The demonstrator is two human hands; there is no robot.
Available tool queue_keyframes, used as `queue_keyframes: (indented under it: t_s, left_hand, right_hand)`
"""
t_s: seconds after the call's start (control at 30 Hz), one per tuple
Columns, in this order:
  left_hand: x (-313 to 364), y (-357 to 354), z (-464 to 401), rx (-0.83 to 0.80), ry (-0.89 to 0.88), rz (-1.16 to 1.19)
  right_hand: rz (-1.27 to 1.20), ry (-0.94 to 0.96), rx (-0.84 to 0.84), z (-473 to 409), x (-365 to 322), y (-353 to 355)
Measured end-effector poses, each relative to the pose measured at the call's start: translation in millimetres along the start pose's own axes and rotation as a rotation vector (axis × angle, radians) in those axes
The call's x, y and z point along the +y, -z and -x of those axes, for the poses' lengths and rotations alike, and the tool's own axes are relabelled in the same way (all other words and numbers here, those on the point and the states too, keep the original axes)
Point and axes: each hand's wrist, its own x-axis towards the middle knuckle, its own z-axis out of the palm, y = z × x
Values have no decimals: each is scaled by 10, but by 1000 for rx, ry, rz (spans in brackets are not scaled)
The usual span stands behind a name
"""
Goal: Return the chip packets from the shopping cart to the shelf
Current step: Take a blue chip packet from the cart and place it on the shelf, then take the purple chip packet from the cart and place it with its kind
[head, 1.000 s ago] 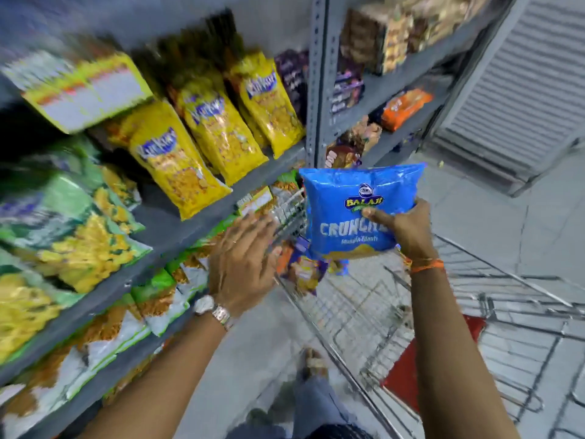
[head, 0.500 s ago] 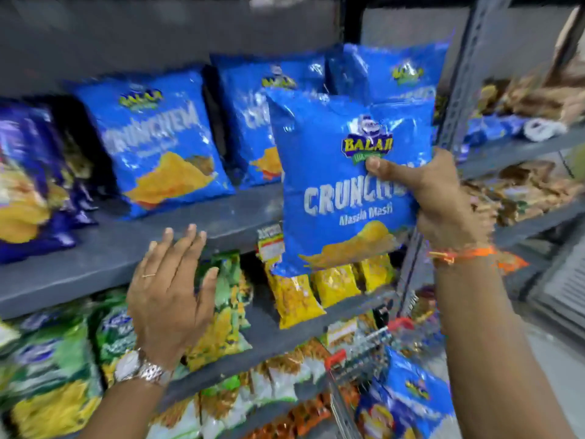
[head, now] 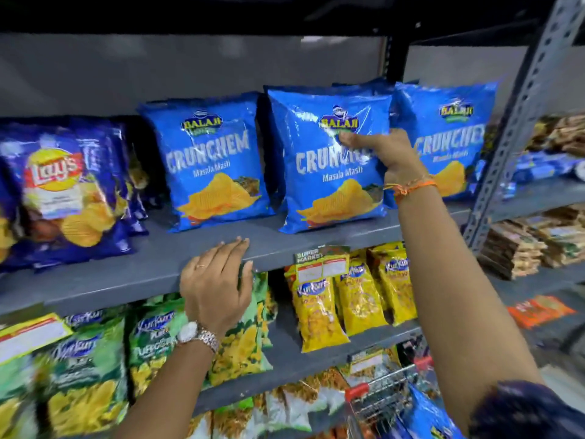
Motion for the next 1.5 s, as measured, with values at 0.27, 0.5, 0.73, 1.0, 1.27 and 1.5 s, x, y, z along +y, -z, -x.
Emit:
queue_keyframes:
  t_s: [0.27,0.5,0.73,1.0,1.27,1.5]
  left_hand:
    - [-18,-82,24,64,0,-33]
    - [2,-83,23,54,19,-25]
    - [290,68,14,101,-4,163]
    - [1320,-135,453,-80,-262,501]
    - [2143,-690,1732,-557,-391,745]
    - [2426,-977,3004,-950,-474,760]
  right_hand:
    - [16,-83,-23,-61,118,19]
    - [30,-46,56,43,75,51]
    - [353,60,276,425,133,396]
    - [288,234,546,1361,840,914]
    - [431,-163,625,2366,2441,1747]
    - [383,-549,815,3861,4212,2376]
